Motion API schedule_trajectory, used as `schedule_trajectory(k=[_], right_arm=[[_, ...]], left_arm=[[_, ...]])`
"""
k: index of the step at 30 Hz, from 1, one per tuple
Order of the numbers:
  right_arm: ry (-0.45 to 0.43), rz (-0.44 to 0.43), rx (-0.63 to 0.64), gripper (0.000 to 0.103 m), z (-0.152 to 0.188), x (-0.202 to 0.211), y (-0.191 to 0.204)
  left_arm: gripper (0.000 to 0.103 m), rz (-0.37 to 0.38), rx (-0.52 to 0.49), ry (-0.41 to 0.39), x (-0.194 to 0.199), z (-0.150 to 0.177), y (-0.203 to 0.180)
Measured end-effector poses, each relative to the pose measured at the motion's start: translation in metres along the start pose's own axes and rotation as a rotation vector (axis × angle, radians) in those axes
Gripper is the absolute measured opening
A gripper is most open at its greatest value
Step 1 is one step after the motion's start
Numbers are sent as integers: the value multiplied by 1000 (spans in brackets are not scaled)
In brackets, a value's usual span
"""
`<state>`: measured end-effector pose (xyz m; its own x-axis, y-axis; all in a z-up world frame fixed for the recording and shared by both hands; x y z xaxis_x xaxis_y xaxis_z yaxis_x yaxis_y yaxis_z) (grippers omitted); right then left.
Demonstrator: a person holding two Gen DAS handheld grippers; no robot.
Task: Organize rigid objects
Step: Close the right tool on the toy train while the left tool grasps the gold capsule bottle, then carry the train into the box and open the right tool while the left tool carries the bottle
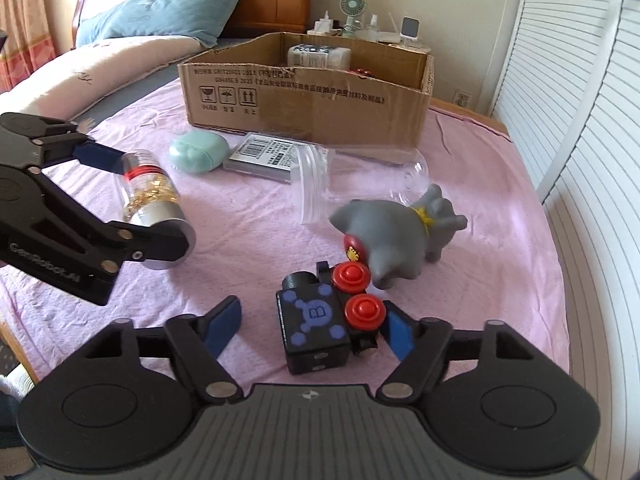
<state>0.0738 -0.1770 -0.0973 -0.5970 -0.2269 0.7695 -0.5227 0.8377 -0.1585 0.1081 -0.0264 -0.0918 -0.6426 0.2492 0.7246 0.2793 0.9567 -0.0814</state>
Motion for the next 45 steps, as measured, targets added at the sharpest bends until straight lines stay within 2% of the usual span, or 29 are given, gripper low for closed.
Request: schedule_trajectory(k=[3, 4, 11, 12, 14, 22, 30, 37, 45], right_arm=[[0, -6, 2, 59, 0, 1, -1], [0, -7, 3, 58, -1, 1, -2], [-3, -4, 0, 58, -2, -1, -3], [-3, 1, 1, 55, -2, 0, -2], [3, 1, 0, 55, -2, 0, -2], [20, -7, -20, 55, -5, 10, -4], [22, -21, -3, 55, -12, 28, -3], [-28, -48, 3, 55, -35, 49, -12], [-110, 2, 39, 55, -84, 51, -34]], left_arm=[[96, 1, 17, 5, -2, 0, 1], [96, 1, 22, 6, -2, 1, 1], [96, -4, 18, 0, -5, -2, 0], [95, -2, 14, 0, -6, -2, 0], [94, 8, 10, 7, -6, -4, 0], [94, 66, 13, 80, -2, -7, 9], [93, 75, -50, 123, 17, -9, 18], [93, 87, -69, 120, 33, -22, 27], [93, 78, -90, 71, 44, -47, 36]])
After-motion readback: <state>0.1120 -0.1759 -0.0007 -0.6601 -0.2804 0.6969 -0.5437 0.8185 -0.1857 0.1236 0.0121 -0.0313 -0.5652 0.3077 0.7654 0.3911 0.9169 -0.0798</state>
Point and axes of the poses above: each gripper's, at about its wrist camera, not at the fingertips, and x roughly against the way its jaws point, y to its left, z to its underside, the point moved 3 cm from there along -x, roughly the way its jaws point, and after that the axes turned 10 degrees about x, right-handed, at the moved point
